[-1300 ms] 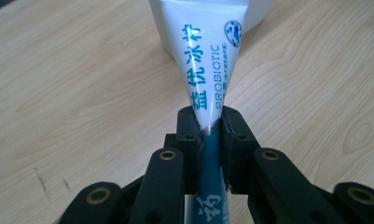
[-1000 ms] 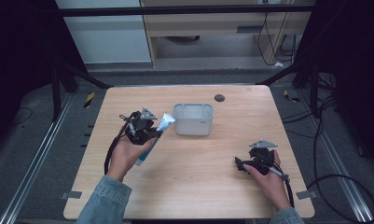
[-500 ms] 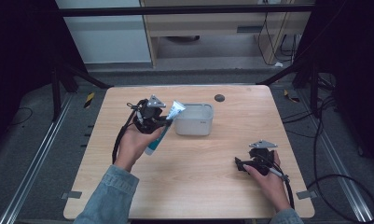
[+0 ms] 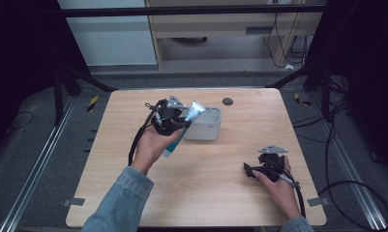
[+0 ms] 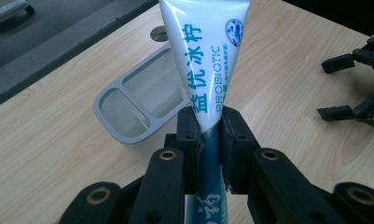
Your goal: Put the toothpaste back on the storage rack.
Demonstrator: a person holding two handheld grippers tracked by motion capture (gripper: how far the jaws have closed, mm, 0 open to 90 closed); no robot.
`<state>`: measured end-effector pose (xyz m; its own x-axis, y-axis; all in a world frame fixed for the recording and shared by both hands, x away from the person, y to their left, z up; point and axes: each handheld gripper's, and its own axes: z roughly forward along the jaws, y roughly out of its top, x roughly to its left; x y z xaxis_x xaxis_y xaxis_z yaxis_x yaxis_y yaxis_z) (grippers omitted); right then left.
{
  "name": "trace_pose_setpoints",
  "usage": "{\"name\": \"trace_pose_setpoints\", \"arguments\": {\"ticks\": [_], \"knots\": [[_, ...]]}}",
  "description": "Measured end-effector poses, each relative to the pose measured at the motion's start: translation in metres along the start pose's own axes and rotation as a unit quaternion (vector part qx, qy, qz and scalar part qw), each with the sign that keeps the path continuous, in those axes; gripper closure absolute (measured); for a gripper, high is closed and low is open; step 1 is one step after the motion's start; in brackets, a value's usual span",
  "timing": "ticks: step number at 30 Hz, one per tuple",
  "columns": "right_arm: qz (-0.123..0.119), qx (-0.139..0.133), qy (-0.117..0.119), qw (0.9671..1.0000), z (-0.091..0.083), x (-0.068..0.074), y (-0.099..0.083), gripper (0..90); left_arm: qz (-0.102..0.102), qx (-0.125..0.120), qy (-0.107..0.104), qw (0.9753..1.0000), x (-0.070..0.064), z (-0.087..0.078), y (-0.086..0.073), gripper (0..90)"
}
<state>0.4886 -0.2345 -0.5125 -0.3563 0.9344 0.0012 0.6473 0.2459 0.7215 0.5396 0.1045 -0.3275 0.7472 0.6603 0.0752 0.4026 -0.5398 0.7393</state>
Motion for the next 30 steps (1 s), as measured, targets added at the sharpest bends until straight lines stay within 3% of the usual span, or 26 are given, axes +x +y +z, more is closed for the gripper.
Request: {"name": "trace_pose_setpoints", "arguments": {"ticks": [17,25,30], "knots": [[0.000,0.000,0.000,1.0000,0.000,0.000,0.000,0.4,0.012,-0.011,0.003,0.9999,-0.006,0.000,0.022,78.9],[-0.002,0.000,-0.002,1.0000,0.000,0.000,0.000,0.4,0.034,-0.011,0.020,0.9992,-0.007,0.000,0.038,79.0],[0.000,-0.001,-0.002,1.0000,0.000,0.000,0.000,0.4,0.019,-0.030,-0.003,0.9994,-0.006,-0.003,0.047,78.9]]}}
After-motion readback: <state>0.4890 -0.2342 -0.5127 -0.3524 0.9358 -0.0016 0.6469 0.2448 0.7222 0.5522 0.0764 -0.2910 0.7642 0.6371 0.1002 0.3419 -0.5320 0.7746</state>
